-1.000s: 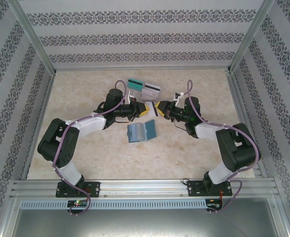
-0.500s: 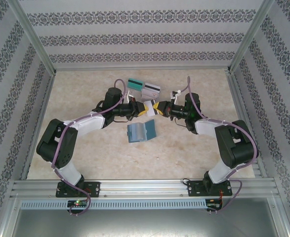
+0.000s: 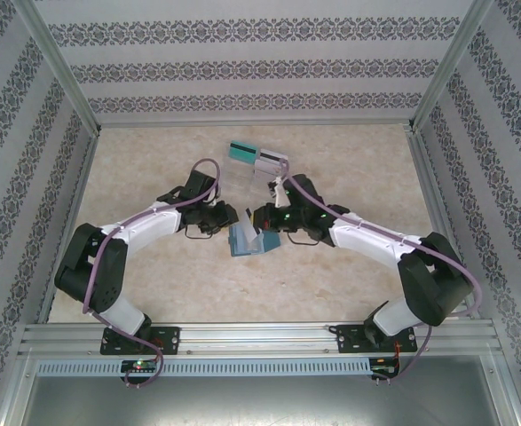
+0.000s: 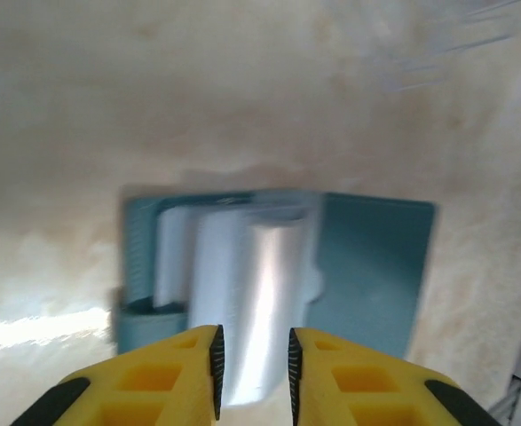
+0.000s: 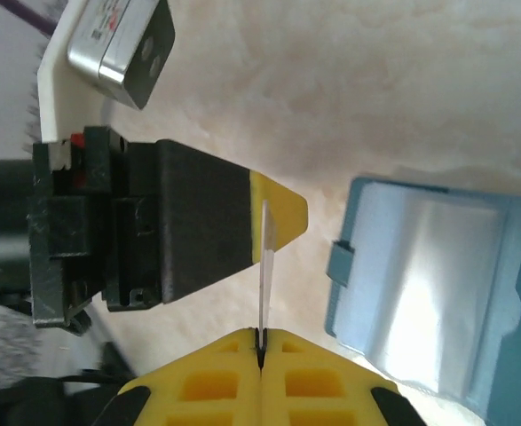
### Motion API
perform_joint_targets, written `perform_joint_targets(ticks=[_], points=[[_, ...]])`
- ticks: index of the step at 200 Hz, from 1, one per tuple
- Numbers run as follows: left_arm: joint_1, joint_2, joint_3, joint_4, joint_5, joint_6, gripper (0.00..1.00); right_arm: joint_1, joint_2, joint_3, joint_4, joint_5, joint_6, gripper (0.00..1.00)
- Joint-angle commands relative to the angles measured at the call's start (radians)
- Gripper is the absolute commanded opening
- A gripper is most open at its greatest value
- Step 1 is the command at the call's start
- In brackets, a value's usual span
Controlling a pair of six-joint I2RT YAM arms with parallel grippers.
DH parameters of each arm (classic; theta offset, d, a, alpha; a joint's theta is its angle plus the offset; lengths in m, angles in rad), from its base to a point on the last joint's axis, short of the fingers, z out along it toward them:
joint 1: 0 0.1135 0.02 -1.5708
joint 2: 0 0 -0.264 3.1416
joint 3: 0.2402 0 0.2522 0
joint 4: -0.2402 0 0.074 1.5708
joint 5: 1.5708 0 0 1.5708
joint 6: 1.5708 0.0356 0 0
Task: Put the credit cards into the card holder
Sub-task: Move the card holder to the center of the table.
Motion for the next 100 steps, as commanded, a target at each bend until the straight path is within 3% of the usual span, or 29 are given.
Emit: perform_joint_targets(ticks=[1, 66, 100], points=[[0.009, 0.017, -0.024, -0.058, -0.078, 0.026, 0.2, 0.067, 0.054, 0.068, -0.168, 0.235, -0.064, 0.0], [0.013, -0.017, -0.067, -0.017, -0.154, 0.014, 0.08, 0.261, 0.165, 0.116, -0.107, 0.607, -0.012, 0.0], [0.014, -0.002, -0.112, 0.041, -0.112, 0.023, 0.07, 0.284, 0.182, 0.121, -0.098, 0.677, -0.011, 0.0]])
